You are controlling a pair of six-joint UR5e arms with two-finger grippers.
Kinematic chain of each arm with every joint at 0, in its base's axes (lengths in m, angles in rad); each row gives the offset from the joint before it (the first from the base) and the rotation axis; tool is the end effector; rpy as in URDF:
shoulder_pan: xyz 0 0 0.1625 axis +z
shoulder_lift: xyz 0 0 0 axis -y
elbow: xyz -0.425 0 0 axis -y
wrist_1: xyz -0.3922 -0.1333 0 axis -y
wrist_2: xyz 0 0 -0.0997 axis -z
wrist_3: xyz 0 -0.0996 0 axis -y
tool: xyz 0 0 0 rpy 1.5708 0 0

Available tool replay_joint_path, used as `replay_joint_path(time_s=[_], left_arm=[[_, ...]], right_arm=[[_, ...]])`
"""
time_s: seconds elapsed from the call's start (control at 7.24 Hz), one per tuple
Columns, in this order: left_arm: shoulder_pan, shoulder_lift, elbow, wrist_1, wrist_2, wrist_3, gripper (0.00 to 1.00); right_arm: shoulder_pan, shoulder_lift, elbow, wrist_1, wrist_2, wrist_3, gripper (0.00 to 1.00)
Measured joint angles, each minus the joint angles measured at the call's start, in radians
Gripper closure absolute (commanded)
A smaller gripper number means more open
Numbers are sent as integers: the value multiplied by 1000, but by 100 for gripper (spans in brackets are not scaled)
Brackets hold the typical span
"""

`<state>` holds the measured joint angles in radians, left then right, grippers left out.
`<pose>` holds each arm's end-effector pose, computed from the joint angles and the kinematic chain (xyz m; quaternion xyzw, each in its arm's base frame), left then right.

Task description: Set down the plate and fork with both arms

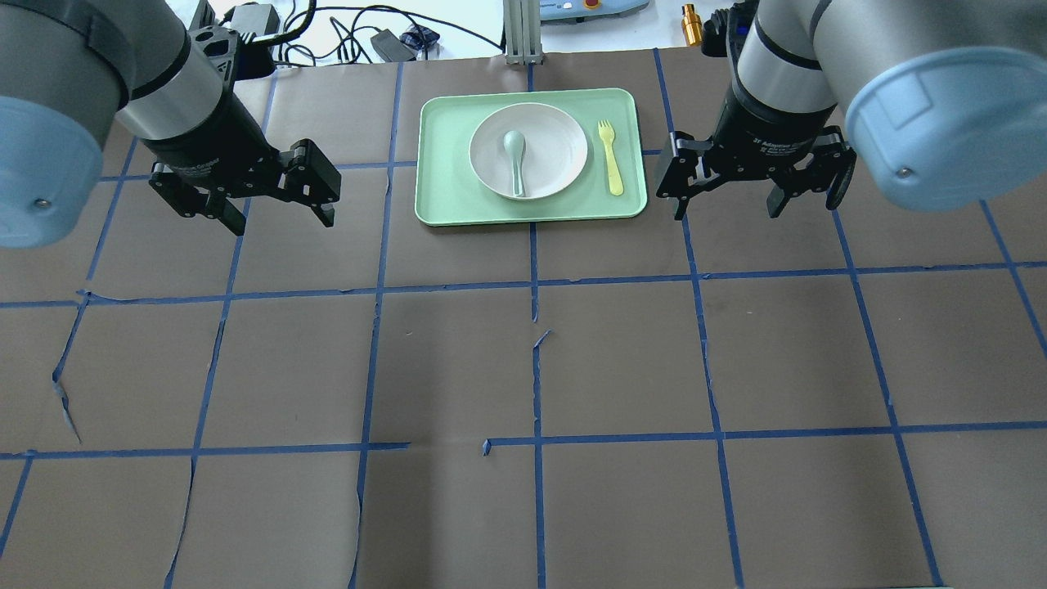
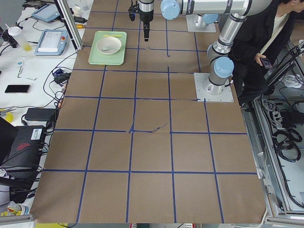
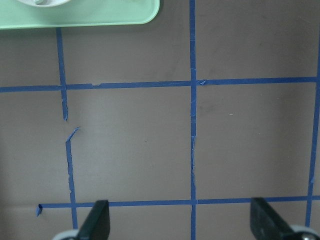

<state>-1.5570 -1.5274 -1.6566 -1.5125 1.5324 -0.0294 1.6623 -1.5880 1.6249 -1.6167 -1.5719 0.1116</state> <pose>-0.1306 -0.4765 0.4725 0.0214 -0.9996 0.0078 0.0193 0.1770 -0.4710 0.4743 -0.0101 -0.9999 0.0045 0.0001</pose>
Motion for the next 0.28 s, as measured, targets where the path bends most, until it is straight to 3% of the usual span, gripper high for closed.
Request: replay_joint_path(time_s=[0.28], left_arm=[[0,0,0,0,0,0,0]], right_arm=[[0,0,0,-4,-5,-4,0]])
